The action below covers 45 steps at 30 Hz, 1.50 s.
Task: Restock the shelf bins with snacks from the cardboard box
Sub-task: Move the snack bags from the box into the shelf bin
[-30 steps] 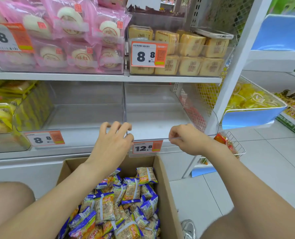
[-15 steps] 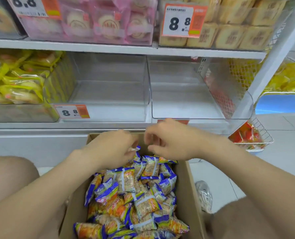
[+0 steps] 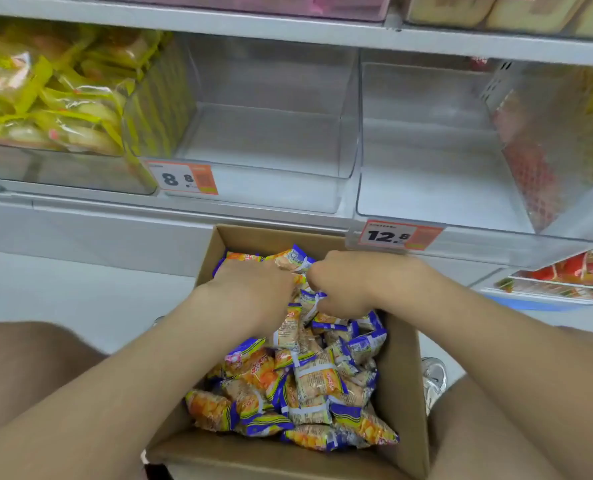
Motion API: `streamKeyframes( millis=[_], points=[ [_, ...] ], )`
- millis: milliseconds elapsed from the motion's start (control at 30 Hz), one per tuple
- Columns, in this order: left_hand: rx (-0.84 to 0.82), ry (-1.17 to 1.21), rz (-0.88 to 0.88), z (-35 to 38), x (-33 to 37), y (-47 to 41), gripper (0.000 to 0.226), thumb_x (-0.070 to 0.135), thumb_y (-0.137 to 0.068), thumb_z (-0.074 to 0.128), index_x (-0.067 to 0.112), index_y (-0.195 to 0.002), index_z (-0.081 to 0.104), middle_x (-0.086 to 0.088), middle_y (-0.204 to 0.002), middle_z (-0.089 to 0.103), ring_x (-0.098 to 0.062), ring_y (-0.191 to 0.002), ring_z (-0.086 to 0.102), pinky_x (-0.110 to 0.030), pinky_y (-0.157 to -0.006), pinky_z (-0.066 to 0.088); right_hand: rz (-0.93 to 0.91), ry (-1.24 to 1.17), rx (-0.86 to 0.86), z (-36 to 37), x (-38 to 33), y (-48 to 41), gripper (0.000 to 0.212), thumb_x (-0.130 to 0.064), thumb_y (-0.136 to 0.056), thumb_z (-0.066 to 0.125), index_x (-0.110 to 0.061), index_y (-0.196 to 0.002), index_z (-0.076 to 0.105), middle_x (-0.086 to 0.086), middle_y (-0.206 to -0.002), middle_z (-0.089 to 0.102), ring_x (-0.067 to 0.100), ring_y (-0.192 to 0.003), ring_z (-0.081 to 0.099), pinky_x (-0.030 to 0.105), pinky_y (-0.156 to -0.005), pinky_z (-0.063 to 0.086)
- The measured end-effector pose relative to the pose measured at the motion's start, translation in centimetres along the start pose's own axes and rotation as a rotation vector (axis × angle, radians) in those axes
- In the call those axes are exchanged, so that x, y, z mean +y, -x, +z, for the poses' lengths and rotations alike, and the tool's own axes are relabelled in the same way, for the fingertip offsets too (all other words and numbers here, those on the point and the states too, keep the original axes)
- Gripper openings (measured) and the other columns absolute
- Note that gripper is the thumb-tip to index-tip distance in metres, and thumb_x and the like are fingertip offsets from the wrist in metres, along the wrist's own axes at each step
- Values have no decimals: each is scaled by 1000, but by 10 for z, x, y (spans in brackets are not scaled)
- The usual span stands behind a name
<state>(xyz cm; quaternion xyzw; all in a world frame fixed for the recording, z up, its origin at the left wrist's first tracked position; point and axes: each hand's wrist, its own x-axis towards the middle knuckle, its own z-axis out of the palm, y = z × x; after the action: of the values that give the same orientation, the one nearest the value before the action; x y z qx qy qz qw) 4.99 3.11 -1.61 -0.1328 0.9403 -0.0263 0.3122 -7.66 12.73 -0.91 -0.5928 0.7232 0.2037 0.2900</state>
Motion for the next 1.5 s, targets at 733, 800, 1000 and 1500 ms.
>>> streamKeyframes(
  millis=[733,800,1000,1500],
  points=[
    [50,393,-94,73,19,-23,33,11,-82,78,16,-110,63,-5,-111,66,-22,-96,65,-37,-80,59,-85,77,145,43,-21,43,15,-23,-99,57,-17,-113,60,5,-94,54,26,-76,59,35,-59,46],
    [147,574,-82,33,13,-17,38,19,-77,85,23,-109,64,3,-106,66,-17,-92,65,-34,-75,57,-22,14,249,25,0,51,10,-22,-97,57,-14,-95,51,3,-83,45,27,-71,54,35,-60,45],
    [303,1506,110,-49,13,15,23,5,-91,79,11,-111,70,-14,-106,78,-25,-86,73,-41,-80,61,74,-594,558,-8,56,106,12,-27,-84,69,-19,-89,76,-2,-67,74,8,-60,67,32,-65,60],
    [557,1637,252,-92,42,31,34,25,-91,80,15,-120,65,-7,-101,81,-27,-99,77,-44,-91,61,-54,-1805,986,-20,58,128,39,-23,-96,75,-5,-127,61,21,-104,77,29,-84,74,49,-82,64]
  ],
)
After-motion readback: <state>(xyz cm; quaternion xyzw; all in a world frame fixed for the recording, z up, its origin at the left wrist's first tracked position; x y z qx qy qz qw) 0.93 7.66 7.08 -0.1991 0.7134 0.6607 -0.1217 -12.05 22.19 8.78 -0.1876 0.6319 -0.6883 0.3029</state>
